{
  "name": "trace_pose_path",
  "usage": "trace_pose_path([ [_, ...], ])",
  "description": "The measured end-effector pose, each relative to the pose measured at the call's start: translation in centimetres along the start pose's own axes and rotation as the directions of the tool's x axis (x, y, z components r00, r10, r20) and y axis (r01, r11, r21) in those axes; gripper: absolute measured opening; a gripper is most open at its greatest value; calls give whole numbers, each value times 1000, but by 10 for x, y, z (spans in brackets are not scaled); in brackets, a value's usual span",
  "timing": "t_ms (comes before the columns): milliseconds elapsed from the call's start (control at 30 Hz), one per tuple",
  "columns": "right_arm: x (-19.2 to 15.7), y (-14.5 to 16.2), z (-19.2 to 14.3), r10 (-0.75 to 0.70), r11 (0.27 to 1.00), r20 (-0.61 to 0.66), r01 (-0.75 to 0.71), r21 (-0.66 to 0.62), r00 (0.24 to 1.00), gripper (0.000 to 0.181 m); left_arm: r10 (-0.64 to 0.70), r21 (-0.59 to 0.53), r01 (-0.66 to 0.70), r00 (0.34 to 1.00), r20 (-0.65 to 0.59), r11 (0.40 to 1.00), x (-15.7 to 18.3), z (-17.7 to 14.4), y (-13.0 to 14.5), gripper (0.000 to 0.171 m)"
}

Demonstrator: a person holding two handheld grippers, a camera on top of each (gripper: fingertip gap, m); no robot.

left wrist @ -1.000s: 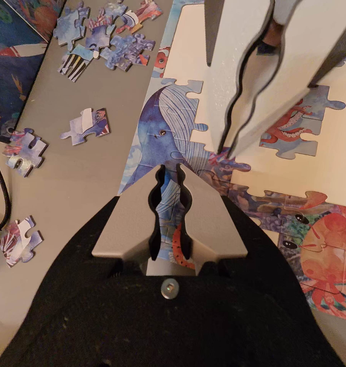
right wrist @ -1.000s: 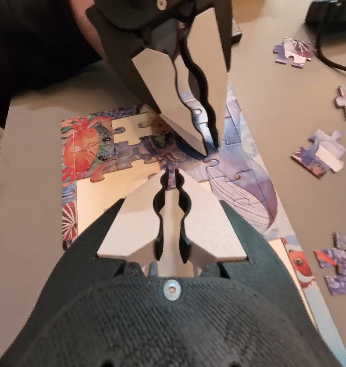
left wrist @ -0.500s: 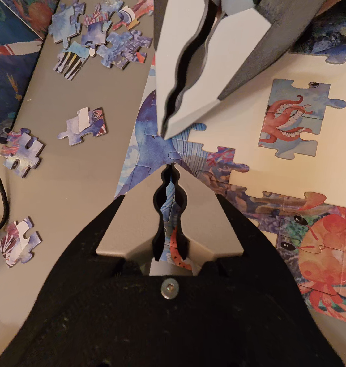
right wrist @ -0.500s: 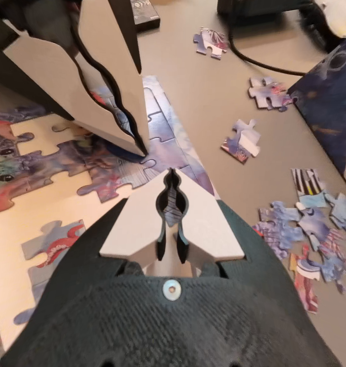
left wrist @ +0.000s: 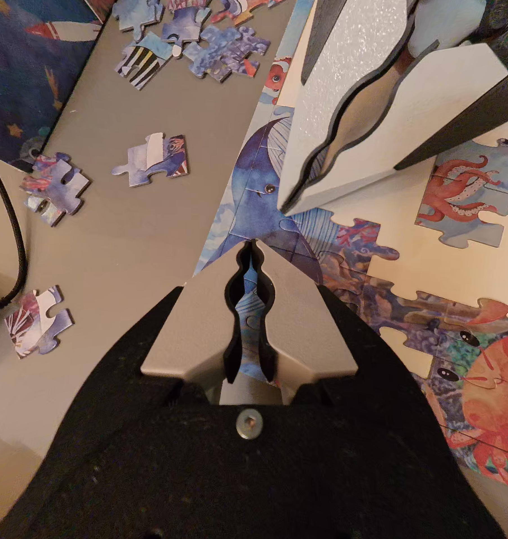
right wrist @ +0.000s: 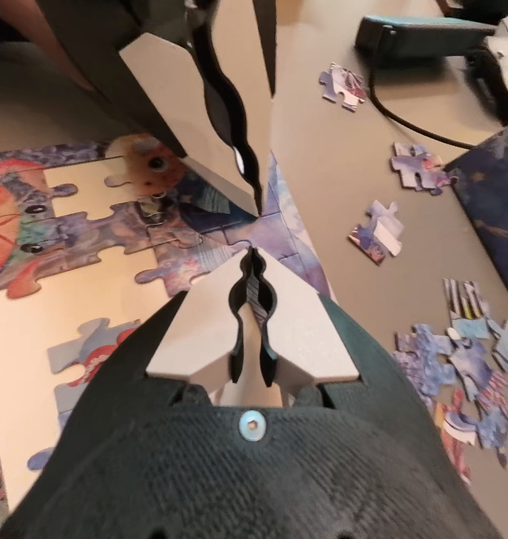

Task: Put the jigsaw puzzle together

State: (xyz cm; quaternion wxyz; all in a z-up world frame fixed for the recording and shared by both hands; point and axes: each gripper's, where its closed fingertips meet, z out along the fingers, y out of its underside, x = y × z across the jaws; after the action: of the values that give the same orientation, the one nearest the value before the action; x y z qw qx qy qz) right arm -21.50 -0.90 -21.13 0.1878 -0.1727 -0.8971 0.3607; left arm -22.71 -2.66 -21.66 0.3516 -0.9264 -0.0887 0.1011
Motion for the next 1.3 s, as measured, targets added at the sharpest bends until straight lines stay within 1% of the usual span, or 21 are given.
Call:
trace_pose_path([
  [67, -8, -2, 0, 25, 999, 76, -27, 24, 997, 0, 3, -3, -3, 1000, 3, 1000, 0, 0, 0, 0],
  [100, -6, -1, 0, 46, 999, 80, -48, 22, 996, 0, 7, -4, -7, 1000, 7, 1000, 0, 0, 0, 0],
  [167, 19, 8, -1, 85, 996, -35, -86, -8, 996, 0, 6, -6, -6, 1000, 20, 1000, -3, 0, 1, 0],
  [233, 46, 22, -7, 73, 995, -165, -82, -49, 984, 0, 3, -11, -2, 999, 33, 1000, -6, -1, 2, 0],
  [300, 61, 31, -14, 86, 990, -225, -108, -89, 970, 0, -3, -10, 3, 1000, 31, 1000, -6, -1, 2, 0],
  [333, 59, 29, -14, 105, 989, -216, -125, -81, 971, 0, -1, -11, 1, 999, 32, 1000, -6, -1, 2, 0],
  [433, 31, 0, -7, 139, 990, -87, -136, 47, 986, 0, -18, 34, 19, 999, -27, 999, 6, 2, -8, 0],
  [500, 18, -5, 0, 118, 992, -52, -116, 42, 992, 0, -40, 30, 41, 999, -30, 999, 9, 5, -10, 0],
  [567, 18, 3, 3, 89, 996, -61, -90, -13, 994, 0, -18, 21, 18, 1000, 6, 1000, 6, 7, -9, 0],
  [633, 24, 13, -4, 104, 993, -60, -107, -50, 993, 0, 3, 7, -4, 1000, 4, 1000, 5, 4, -5, 0],
  [700, 32, 29, -18, 134, 984, -23, -136, -117, 991, 0, 8, -21, -8, 1000, -21, 1000, 2, -4, 4, 0],
  [767, 46, 48, -34, 187, 969, -23, -188, -159, 982, 0, -47, -25, 45, 996, -78, 999, 0, -14, 14, 0],
  [833, 54, 54, -42, 238, 963, -3, -237, -128, 971, 0, -107, 10, 109, 987, -124, 994, -3, -20, 14, 0],
  [867, 55, 48, -43, 265, 962, 20, -263, -75, 964, 0, -120, 53, 127, 986, -119, 991, -7, -25, 8, 0],
  [933, 51, 28, -40, 306, 951, 75, -309, 30, 949, 0, -119, 184, 143, 984, -135, 972, -5, -34, -17, 0],
  [967, 45, 18, -37, 302, 949, 98, -309, 66, 948, 0, -115, 232, 148, 982, -150, 962, 0, -37, -28, 0],
  [1000, 38, 9, -33, 283, 952, 105, -293, 85, 953, 0, -111, 247, 146, 982, -154, 958, 4, -35, -33, 0],
  [1067, 24, 1, -21, 225, 970, 91, -232, 72, 970, 0, -88, 199, 112, 988, -125, 974, 11, -23, -31, 0],
  [1167, 12, 9, -5, 140, 990, 55, -139, -21, 989, 0, -40, 96, 46, 997, -65, 994, 13, -7, -18, 0],
  [1233, 12, 12, -7, 119, 993, 47, -118, -29, 992, 0, -32, 29, 34, 997, -65, 999, 14, -2, -6, 0],
  [1300, 14, 19, -13, 144, 989, 74, -140, -52, 987, 0, -51, 14, 53, 994, -101, 999, 14, -4, 1, 0],
])
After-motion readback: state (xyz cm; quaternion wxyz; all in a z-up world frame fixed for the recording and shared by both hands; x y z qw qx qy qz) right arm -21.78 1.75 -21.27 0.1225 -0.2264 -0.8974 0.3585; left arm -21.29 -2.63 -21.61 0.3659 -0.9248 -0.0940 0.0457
